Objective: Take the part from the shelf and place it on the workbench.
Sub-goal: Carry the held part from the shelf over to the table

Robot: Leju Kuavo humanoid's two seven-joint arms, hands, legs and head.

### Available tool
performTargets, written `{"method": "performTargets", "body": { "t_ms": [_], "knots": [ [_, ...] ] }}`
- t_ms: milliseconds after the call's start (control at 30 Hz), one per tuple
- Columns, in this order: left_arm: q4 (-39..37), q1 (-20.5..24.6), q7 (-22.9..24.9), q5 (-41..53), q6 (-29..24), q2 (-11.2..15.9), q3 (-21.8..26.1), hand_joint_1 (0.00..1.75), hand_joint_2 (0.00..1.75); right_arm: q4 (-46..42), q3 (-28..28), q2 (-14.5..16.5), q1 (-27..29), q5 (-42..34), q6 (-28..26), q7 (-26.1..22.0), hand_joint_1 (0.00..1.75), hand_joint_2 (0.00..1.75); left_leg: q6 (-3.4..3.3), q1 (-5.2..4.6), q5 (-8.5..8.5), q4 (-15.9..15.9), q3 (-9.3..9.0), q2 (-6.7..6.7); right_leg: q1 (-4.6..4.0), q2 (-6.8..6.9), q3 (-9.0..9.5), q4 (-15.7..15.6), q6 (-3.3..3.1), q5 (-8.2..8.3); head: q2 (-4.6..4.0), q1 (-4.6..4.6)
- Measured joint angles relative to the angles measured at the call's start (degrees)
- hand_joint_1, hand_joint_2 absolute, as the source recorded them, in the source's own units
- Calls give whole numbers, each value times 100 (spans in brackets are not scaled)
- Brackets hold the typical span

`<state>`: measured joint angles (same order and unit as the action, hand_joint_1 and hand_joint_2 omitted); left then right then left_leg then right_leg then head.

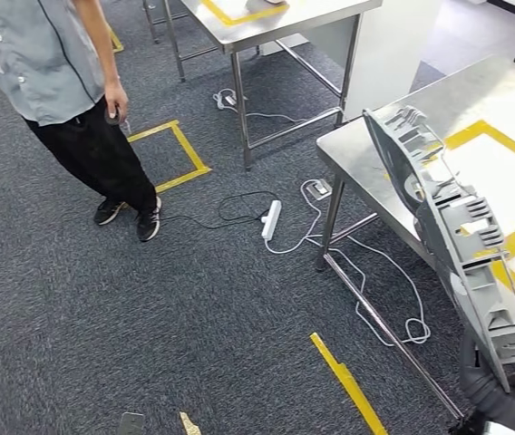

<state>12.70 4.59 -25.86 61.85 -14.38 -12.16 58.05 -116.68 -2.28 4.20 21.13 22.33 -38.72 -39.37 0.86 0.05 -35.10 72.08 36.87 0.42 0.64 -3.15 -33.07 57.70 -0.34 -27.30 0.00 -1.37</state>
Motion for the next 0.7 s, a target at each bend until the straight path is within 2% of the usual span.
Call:
{"method": "performTargets", "body": {
  "t_ms": [33,100,133,167,233,267,333,367,400,433,467,500,533,567,633,667,700],
  "knots": [
    [0,1,-1,3,6,2,-1,0,175,1,0,0,-4,18,-1,-1,175,175,-40,-4,221,-294,-129,-50,-7,-80,5,0,3,5,0,0],
    [-1,4,-2,8,21,17,-2,0,175,1,-1,0,-23,50,-3,3,175,175,-155,-7,605,-1019,-440,-328,-13,-227,-1,5,20,21,0,-6],
    [-1,3,-2,12,28,23,-2,0,175,2,-1,0,-40,67,-3,7,175,175,-200,-12,684,-1269,-549,-445,-9,-295,-21,11,40,33,0,-3],
    [-2,5,-3,16,36,29,-3,0,175,5,-2,0,-56,81,-4,16,175,175,-232,-16,690,-1394,-597,-511,1,-357,-52,15,69,50,0,1],
    [-2,14,-4,24,51,25,-8,0,175,11,-2,-1,-73,112,-4,43,175,175,-244,-11,678,-1491,-624,-410,11,-475,-122,-1,144,92,0,14],
    [-2,23,-5,28,59,25,-12,0,175,14,-2,-1,-71,123,-5,57,175,175,-245,5,700,-1541,-635,-335,1,-416,-161,11,178,82,0,9],
    [-2,31,-5,39,75,18,-19,0,175,20,0,-2,-103,137,-5,82,175,175,-251,34,751,-1637,-658,-179,-26,-102,-337,308,237,-122,0,-37],
    [-2,26,-4,45,84,18,-21,0,175,28,2,-2,-132,140,-5,94,175,175,-260,27,758,-1646,-662,-99,-25,94,-485,635,264,-306,0,-59],
    [-2,16,-2,50,91,16,-22,0,175,39,3,-3,-166,149,-4,108,175,175,-266,18,757,-1646,-657,-15,-14,201,-660,1021,292,-493,0,-76],
    [-2,6,-1,55,96,17,-22,0,175,55,4,-7,-189,166,-3,121,175,175,-268,9,755,-1643,-654,72,-3,248,-803,1349,317,-617,0,-76],
    [-2,-1,1,62,99,18,-24,0,175,74,5,-12,-202,193,-1,133,175,175,-267,4,751,-1640,-653,158,8,273,-866,1517,337,-644,0,-76],
    [-2,1,0,72,100,18,-26,0,175,94,7,-17,-212,227,0,144,175,175,-262,2,746,-1636,-654,237,17,296,-810,1453,353,-562,0,-78],
    [-2,6,-1,82,103,18,-29,0,175,111,9,-22,-224,259,1,154,175,175,-252,2,737,-1631,-659,308,26,344,-636,1171,362,-401,0,-78],
    [-2,14,-3,91,108,17,-33,0,175,123,11,-25,-243,289,1,161,175,175,-234,-3,724,-1620,-669,370,30,461,-390,751,367,-237,0,-79],
    [-2,26,-11,102,115,20,-39,0,175,140,22,-28,-303,340,1,179,175,175,-178,-40,687,-1585,-681,465,16,674,6,106,315,-60,0,-73],
    [-2,28,-18,104,117,22,-40,0,175,148,32,-30,-334,366,1,192,175,175,-152,-59,675,-1570,-688,510,4,722,81,-22,274,-52,0,-65],
    [-2,29,-26,105,120,25,-41,0,175,159,45,-38,-362,406,1,214,175,175,-129,-72,670,-1562,-690,557,-7,682,83,-28,225,-55,0,-57]
  ]
}}
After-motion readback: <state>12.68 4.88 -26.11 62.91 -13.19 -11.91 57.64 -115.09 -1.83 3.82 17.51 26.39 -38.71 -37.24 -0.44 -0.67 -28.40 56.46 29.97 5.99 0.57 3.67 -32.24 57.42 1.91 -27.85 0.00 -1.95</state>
